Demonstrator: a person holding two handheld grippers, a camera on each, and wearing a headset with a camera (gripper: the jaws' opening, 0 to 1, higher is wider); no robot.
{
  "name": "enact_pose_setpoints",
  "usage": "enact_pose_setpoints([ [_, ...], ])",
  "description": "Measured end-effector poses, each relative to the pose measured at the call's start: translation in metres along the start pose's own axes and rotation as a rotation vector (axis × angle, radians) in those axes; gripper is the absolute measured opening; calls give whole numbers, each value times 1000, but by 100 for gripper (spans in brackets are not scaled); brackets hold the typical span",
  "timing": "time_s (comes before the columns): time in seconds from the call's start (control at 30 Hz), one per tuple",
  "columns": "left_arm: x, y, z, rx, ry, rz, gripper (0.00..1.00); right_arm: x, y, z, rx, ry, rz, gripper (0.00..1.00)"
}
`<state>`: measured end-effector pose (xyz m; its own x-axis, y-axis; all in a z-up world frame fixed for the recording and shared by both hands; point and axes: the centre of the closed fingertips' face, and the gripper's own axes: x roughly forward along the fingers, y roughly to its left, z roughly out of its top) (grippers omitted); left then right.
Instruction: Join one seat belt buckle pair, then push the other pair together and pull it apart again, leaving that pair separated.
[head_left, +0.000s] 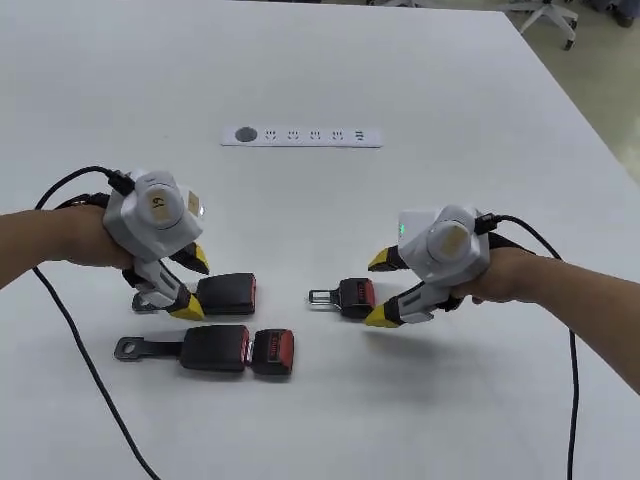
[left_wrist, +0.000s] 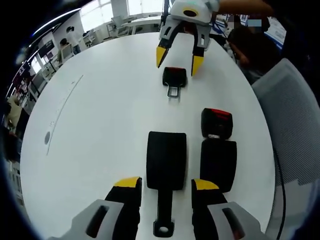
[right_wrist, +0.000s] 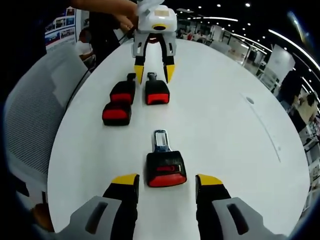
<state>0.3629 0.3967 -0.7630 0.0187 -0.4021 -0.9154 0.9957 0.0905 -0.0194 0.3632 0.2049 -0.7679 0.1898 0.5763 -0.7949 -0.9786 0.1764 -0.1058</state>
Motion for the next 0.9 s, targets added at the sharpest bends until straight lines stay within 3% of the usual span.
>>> enact_pose_setpoints([
  [0.3,11,1,-3,16,23,-18,34,8,1,-3,10,22,20,32],
  [0.67,13,1,-5,15,21,-17,32,8,2,-4,1,18,24,31],
  [0.9,16,0,-6,38,43,-22,32,10,2,-5,-4,19,22,31],
])
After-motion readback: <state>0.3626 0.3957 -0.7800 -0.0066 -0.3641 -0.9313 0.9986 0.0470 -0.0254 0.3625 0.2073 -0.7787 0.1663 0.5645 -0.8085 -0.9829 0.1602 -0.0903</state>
